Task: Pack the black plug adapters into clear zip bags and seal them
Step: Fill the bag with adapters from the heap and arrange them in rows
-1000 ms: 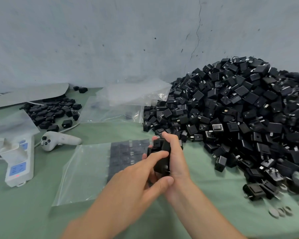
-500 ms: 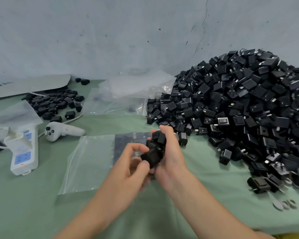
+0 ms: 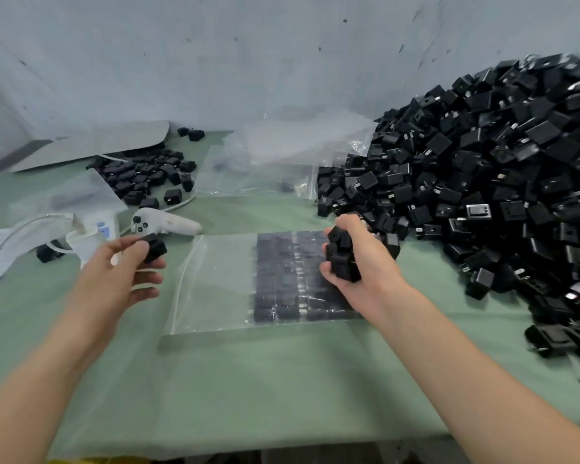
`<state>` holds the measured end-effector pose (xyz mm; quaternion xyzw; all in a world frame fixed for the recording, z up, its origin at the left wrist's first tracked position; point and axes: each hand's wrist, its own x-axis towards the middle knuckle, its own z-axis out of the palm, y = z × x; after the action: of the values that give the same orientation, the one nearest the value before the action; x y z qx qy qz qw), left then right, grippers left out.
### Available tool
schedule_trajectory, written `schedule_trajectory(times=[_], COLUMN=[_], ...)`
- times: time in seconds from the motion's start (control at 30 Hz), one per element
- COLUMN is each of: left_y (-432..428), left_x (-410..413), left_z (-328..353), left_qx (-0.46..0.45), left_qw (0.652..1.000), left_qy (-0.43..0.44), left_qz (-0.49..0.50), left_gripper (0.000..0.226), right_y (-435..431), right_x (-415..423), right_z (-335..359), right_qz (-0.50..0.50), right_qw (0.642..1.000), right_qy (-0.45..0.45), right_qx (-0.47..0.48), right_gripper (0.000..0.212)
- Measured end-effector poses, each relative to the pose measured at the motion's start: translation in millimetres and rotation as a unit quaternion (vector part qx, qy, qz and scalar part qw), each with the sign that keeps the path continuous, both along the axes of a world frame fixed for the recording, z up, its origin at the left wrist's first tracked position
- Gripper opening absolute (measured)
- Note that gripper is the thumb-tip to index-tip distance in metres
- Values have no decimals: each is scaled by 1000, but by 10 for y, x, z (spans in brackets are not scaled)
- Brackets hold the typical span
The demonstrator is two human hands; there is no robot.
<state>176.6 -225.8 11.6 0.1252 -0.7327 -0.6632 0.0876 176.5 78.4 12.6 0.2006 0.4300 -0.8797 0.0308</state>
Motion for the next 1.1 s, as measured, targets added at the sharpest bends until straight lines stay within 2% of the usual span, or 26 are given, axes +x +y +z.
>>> schedule_trajectory(times=[0.07,0.1,0.13,0.17,0.23,0.3,0.37,0.43,0.5,0.6,0.7,0.8,0.9,0.97,1.07,1.1], left_y=[-240,-314,-358,-381,-370,-316,-251,-197,-169,-160,-145,-80,-38,-50,-54,-53], left_x=[24,45,63,68,49,12,-28,-65,-109,-181,-267,-377,-427,-450,-488,-507], left_z=[-169,-253,-320,-369,-417,-426,-431,-429,-418,-433,-481,-492,-485,-485,-446,-440], left_qx=[-118,-159,-194,-228,-278,-316,-337,-348,-348,-348,-343,-397,-425,-384,-278,-281], left_qw=[993,987,980,973,960,947,935,927,925,923,931,910,893,906,940,938], left_qy=[-10,-18,-26,-32,-26,4,42,66,83,89,60,92,103,88,24,14], left_qz=[26,25,22,14,-17,-62,-104,-124,-127,-135,-112,-80,-112,-153,-198,-201], left_gripper=[14,20,24,25,22,19,19,23,25,28,32,38,36,36,25,21], right_y=[-8,-14,-17,-20,-34,-65,-100,-129,-140,-137,-115,-88,-76,-72,-60,-58], right_x=[-39,-61,-84,-104,-134,-145,-139,-132,-144,-173,-201,-235,-259,-259,-254,-255], right_z=[-28,-55,-93,-134,-220,-304,-368,-413,-431,-444,-448,-436,-421,-424,-435,-438], right_qz=[-9,-23,-40,-56,-60,-48,-34,-19,-8,1,19,40,53,59,64,64], right_qw=[993,979,949,901,763,641,568,531,517,522,524,522,521,519,520,520], right_qy=[25,48,80,122,190,217,226,229,225,217,210,204,202,203,204,204], right_qx=[113,199,302,414,615,735,791,816,826,825,825,827,828,828,827,827], right_gripper=[18,22,28,33,39,43,44,43,41,39,40,39,38,38,38,38])
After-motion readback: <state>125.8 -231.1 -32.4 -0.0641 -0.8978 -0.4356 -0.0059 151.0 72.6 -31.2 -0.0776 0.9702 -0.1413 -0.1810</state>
